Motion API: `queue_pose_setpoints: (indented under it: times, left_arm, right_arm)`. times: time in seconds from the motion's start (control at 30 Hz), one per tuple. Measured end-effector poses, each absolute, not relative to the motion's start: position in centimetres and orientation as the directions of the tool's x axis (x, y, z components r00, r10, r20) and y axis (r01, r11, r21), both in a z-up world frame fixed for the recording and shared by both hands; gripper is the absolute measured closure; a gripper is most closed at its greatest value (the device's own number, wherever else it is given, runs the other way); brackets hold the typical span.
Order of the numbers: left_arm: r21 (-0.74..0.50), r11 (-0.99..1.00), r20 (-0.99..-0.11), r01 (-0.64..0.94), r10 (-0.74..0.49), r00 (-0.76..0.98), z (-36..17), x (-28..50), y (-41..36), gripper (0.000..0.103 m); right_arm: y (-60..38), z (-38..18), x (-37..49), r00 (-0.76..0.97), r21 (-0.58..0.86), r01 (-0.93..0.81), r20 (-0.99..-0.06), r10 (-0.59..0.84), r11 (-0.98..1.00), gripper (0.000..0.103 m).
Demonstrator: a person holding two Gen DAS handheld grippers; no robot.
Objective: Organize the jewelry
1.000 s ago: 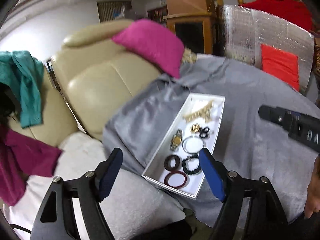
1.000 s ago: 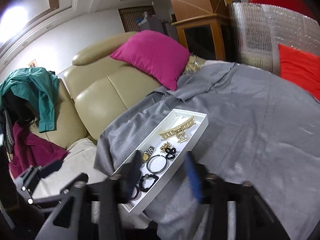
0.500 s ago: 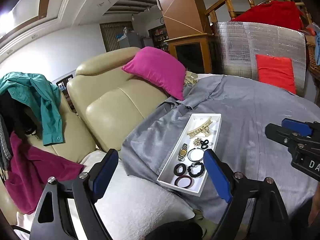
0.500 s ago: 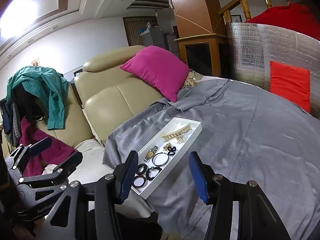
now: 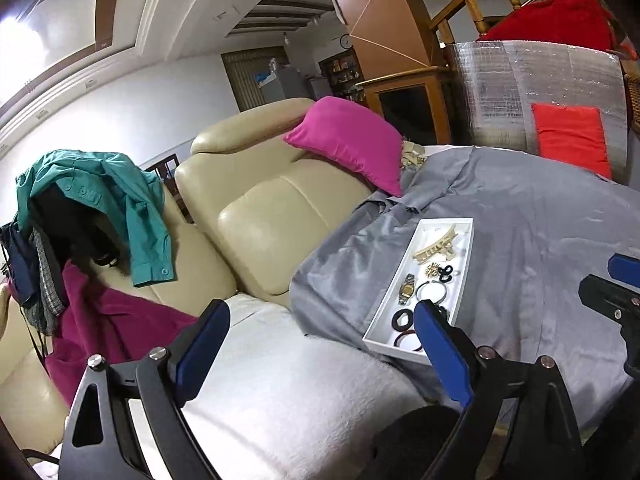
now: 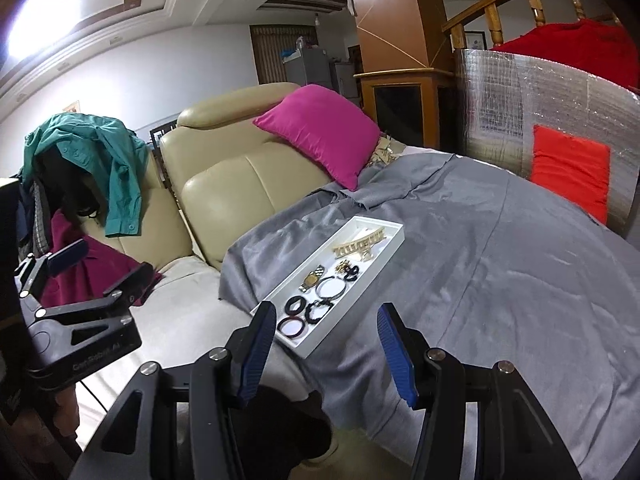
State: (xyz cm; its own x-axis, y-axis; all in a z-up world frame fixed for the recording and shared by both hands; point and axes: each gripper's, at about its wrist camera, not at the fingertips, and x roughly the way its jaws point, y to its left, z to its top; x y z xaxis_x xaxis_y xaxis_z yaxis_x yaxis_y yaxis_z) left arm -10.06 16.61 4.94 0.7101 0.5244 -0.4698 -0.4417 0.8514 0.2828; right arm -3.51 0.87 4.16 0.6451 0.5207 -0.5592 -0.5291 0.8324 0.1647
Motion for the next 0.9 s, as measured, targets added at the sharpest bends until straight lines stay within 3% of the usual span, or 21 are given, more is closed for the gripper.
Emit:
queue_pose_setpoints:
  times: [0.3,0.9]
  left_arm:
    - [0.276,0.835,-0.458,-0.475,0.549,0.699,5.4,-11.7,18.0,0.010]
    - [0.261,0.841,-0.481,-0.474,0.539,0.691,4.5,-11.2,19.6,0.010]
  right_arm:
    - [2.3,5.1,-5.8,0.658,0.188,-0.509,-0.545,0.520,0.840,0.040]
    - [4.5,4.1,-5.1,0.655,0.172,-0.477,-0.584,0.479,0.862,0.039]
